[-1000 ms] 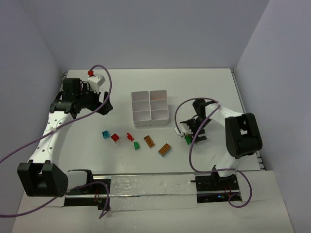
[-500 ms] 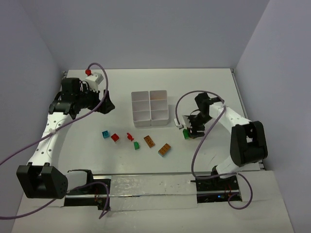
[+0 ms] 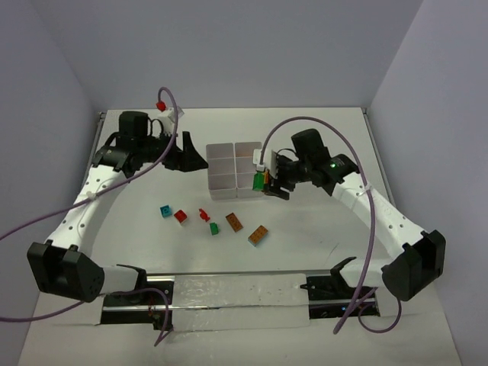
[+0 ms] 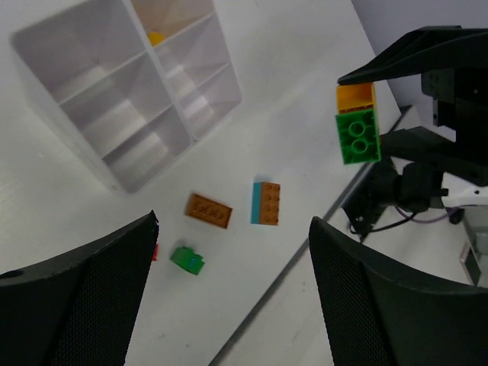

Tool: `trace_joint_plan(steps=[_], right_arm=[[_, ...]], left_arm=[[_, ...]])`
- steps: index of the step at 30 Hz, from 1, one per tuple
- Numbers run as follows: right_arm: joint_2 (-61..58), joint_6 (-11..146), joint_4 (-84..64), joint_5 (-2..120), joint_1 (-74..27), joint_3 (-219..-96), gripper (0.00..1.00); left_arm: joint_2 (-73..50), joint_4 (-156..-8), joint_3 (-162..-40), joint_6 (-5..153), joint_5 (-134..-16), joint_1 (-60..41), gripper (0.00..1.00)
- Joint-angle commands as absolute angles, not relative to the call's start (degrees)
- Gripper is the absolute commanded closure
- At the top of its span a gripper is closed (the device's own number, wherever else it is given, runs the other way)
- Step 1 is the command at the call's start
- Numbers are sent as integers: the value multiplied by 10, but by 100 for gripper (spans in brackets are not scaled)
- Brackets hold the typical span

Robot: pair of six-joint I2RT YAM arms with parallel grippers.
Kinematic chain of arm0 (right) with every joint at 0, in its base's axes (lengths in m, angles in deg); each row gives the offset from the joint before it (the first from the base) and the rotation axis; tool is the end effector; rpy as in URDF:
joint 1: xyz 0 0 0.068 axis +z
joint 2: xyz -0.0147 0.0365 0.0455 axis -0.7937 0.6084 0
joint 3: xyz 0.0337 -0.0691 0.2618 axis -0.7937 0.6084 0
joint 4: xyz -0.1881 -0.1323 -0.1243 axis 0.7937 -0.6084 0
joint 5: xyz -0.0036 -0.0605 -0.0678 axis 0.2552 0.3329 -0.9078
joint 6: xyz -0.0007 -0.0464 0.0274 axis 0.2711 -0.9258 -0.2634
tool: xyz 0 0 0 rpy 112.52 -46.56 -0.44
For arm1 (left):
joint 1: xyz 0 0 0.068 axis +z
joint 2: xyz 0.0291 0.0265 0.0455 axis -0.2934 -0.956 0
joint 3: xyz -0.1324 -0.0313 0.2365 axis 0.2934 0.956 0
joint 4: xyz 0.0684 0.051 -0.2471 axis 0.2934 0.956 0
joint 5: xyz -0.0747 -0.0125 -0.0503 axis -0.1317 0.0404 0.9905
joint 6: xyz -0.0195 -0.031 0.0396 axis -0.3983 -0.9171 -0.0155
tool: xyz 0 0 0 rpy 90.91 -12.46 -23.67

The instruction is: Sort the legos into containers by color

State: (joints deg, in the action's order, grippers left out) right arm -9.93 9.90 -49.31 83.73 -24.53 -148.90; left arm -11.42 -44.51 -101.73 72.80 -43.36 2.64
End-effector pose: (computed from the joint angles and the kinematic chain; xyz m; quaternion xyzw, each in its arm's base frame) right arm 0.2234 0.1404 0.3277 -0.6474 0.6182 0.1825 0.4067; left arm 0.2647 -0.0917 0.3590 0.1658 0.8390 -0.3966 0.3337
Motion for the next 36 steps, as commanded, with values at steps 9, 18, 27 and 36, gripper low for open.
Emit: trace_joint_plan(steps=[9, 18, 27, 36], right_arm=[[-64, 304, -442, 705, -112, -1567, 100], [-58, 302, -442, 687, -80, -1567, 100], [-56, 304, -429, 680, -73, -1569, 100], [-62, 299, -423, 679, -68, -1569, 100]], left_arm=[[-172, -462, -1051, 679, -426, -84, 17], [-188, -506, -1053, 631, -338, -93, 16], [-204, -513, -1055, 623, -317, -116, 13], [-216, -518, -1060, 615, -315, -117, 36]])
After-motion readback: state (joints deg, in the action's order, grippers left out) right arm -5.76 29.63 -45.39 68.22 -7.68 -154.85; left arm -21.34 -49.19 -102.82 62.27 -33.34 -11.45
